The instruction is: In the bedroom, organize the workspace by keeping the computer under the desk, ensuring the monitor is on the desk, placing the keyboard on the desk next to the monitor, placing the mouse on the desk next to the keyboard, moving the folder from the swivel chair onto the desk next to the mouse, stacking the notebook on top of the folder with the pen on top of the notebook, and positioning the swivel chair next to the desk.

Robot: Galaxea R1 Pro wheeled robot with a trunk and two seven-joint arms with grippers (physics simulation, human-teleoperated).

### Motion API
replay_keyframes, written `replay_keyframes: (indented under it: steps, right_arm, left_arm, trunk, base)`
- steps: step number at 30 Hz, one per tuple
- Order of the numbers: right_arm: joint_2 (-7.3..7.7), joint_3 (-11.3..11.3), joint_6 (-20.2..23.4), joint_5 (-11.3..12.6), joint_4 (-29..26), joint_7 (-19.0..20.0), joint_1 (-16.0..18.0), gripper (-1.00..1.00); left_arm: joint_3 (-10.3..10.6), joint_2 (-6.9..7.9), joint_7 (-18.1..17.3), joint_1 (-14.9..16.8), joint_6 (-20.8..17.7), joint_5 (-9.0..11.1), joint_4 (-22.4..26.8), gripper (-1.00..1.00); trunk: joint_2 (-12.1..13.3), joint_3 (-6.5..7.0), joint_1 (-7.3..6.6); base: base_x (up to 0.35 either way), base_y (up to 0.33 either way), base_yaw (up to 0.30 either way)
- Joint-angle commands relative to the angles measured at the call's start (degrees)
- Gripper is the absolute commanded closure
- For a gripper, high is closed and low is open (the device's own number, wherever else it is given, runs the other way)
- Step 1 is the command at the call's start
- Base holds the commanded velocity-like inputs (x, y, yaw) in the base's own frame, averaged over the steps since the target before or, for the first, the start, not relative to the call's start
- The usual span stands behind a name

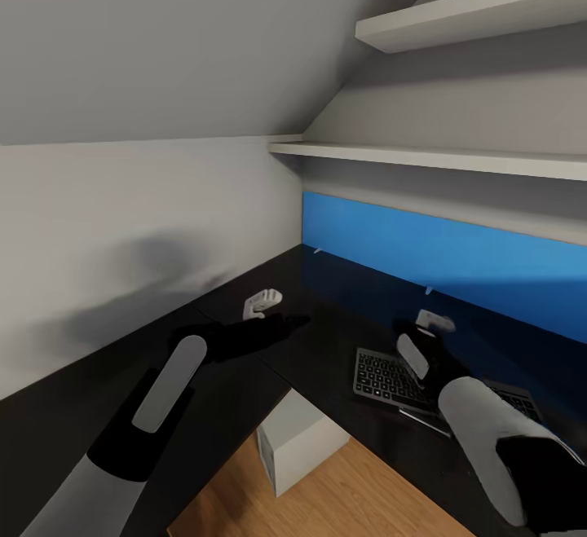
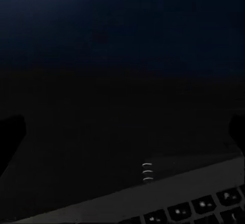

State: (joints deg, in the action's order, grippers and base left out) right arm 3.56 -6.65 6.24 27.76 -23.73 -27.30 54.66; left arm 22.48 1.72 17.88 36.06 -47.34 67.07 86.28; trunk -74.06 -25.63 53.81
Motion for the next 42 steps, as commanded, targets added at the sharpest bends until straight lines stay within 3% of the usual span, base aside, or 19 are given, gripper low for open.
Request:
replay_keyframes:
  steps: [1, 6, 14, 18, 22, 35, 42]
  right_arm:
    - [0.14, -0.46, 0.05, -0.01, 2.61, -0.30, 1.93, -1.00]
    - [0.31, -0.33, -1.82, -0.85, 11.47, 0.17, 8.45, -1.00]
    - [0.14, 0.23, -1.91, 0.55, 16.62, 0.22, 10.02, -1.00]
    - [0.23, 0.33, -1.93, 7.24, 20.61, 0.16, 10.19, -1.00]
    - [0.51, 0.32, -1.93, 11.21, 21.16, 0.13, 10.19, -1.00]
    - [0.24, 0.23, 2.93, 12.14, 22.48, 0.31, 10.04, -1.00]
    - [0.22, 0.23, 2.99, 12.22, 22.50, 0.30, 9.82, -1.00]
  left_arm:
    - [0.12, 0.04, 0.58, 0.06, -0.02, 0.60, 0.10, -1.00]
    - [0.32, 0.04, 0.51, 0.06, -0.03, 0.67, 0.18, -1.00]
    - [0.37, 0.04, 0.55, 0.06, -0.03, 0.69, 0.20, -1.00]
    - [0.31, 0.04, 0.62, 0.06, -0.03, 0.65, 0.21, -1.00]
    - [0.32, 0.04, 0.54, 0.06, -0.03, 0.62, 0.21, -1.00]
    - [-0.15, 0.37, 0.34, 0.06, -0.27, 0.82, 1.60, -1.00]
    - [-2.60, 0.39, 0.39, 0.06, -0.35, 0.86, 1.93, -1.00]
  trunk:
    - [-0.04, -0.08, 0.00]
    - [-0.04, -0.08, 0.00]
    - [-0.04, -0.08, 0.00]
    - [-0.04, -0.08, 0.00]
    - [-0.04, -0.08, 0.00]
    - [-0.04, -0.08, 0.00]
    - [-2.05, -0.98, 1.10]
  base:
    - [0.000, 0.000, 0.000]
    - [0.000, 0.000, 0.000]
    - [0.000, 0.000, 0.000]
    - [0.000, 0.000, 0.000]
    - [0.000, 0.000, 0.000]
    - [0.000, 0.000, 0.000]
    - [0.000, 0.000, 0.000]
